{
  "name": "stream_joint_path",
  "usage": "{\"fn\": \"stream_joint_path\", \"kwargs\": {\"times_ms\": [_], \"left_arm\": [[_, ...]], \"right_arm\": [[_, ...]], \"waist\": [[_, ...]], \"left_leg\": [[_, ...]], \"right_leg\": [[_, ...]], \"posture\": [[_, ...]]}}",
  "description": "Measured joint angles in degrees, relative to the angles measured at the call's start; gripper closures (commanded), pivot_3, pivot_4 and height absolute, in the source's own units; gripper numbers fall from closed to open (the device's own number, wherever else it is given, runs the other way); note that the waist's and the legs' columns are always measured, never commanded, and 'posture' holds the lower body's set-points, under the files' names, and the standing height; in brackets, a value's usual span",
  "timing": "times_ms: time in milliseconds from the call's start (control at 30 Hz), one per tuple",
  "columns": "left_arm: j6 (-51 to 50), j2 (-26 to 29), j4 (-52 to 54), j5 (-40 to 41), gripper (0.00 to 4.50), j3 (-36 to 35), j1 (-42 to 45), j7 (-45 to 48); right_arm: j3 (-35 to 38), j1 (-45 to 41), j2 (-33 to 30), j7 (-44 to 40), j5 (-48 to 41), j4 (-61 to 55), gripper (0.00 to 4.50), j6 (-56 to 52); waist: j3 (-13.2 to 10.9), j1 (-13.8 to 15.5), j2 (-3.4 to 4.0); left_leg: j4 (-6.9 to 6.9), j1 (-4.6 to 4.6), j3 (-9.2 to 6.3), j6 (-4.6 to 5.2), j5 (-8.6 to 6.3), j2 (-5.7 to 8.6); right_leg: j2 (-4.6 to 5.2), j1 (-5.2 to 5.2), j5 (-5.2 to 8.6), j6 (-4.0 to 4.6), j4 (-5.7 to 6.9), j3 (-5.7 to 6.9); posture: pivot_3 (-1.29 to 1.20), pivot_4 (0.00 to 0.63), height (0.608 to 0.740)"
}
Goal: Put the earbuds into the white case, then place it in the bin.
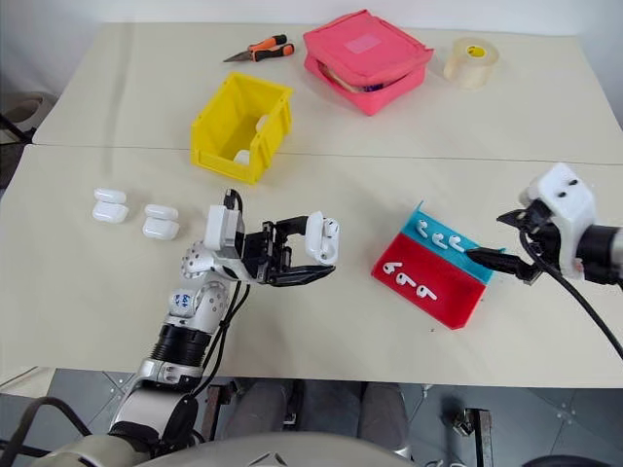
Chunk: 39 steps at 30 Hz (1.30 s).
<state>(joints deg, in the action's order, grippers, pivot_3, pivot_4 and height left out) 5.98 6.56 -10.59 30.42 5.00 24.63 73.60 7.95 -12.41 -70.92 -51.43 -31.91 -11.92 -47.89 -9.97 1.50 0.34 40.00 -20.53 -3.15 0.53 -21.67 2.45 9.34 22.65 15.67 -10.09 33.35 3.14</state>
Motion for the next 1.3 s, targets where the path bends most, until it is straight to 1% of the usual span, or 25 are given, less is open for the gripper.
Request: {"fn": "stream_joint_path", "kwargs": {"times_ms": [133,200,400,500,600,833,1233,1300], "left_arm": [[0.25,-0.31,0.51,-0.04,1.69,0.35,-0.46,-0.78],[0.32,-0.39,0.71,-0.04,1.69,0.57,-0.57,-0.94],[0.46,-0.17,0.82,-0.04,1.69,0.51,-0.64,-1.43],[0.72,-0.14,0.82,-0.04,1.69,0.46,-0.64,-1.68],[0.90,-0.14,0.91,-0.04,1.69,0.46,-0.77,-1.92],[0.99,-0.14,0.96,-0.04,1.69,0.50,-0.92,-2.64],[1.00,0.15,1.07,-0.03,1.69,0.48,-0.91,-2.86],[1.00,0.18,1.21,-0.03,1.69,0.49,-0.91,-2.89]], "right_arm": [[-10.20,-7.56,0.04,-3.03,5.83,4.53,0.04,0.67],[-13.42,-9.98,0.09,-4.42,8.90,6.98,0.04,1.94],[-19.22,-12.89,0.48,-9.03,15.51,11.33,0.04,6.33],[-20.08,-14.43,1.19,-10.59,17.88,13.31,0.04,8.08],[-21.11,-16.00,2.40,-12.25,20.01,15.94,0.62,10.03],[-21.89,-17.40,3.84,-16.19,23.47,18.65,3.05,13.20],[-22.43,-19.71,5.52,-19.28,27.92,20.77,3.05,14.84],[-22.43,-19.78,5.65,-19.70,28.31,20.94,3.42,15.20]], "waist": [[-0.01,-0.13,0.01],[-0.01,-0.05,0.01],[-0.01,-0.11,0.01],[0.00,-0.14,0.01],[-0.01,-0.14,0.01],[0.00,-0.12,0.01],[0.00,-0.15,0.01],[0.00,-0.15,0.01]], "left_leg": [[0.02,-0.02,0.03,0.00,0.00,0.00],[0.02,-0.03,0.05,0.00,0.00,0.00],[0.02,-0.06,0.15,-0.01,0.00,0.00],[0.03,-0.06,0.32,-0.03,0.01,-0.02],[0.03,-0.06,0.45,-0.04,0.01,-0.02],[0.06,-0.07,0.46,-0.04,0.01,-0.02],[0.07,-0.07,0.46,-0.06,0.00,-0.02],[0.07,-0.07,0.46,-0.07,0.00,-0.03]], "right_leg": [[0.00,0.03,-0.01,-0.03,0.00,-0.01],[0.00,0.04,-0.01,-0.03,0.00,0.01],[0.00,0.07,-0.02,-0.03,0.00,0.02],[-0.01,0.07,-0.02,-0.04,0.01,0.03],[0.00,0.07,-0.02,-0.04,0.01,0.05],[0.00,0.06,-0.02,-0.04,0.01,0.07],[0.00,0.06,-0.02,-0.04,0.01,0.08],[-0.01,0.06,-0.02,-0.05,0.02,0.08]], "posture": [[0.00,0.150,0.740],[0.00,0.150,0.740],[0.00,0.150,0.740],[0.00,0.150,0.740],[0.00,0.150,0.740],[0.00,0.150,0.740],[0.00,0.150,0.740],[0.00,0.150,0.740]]}}
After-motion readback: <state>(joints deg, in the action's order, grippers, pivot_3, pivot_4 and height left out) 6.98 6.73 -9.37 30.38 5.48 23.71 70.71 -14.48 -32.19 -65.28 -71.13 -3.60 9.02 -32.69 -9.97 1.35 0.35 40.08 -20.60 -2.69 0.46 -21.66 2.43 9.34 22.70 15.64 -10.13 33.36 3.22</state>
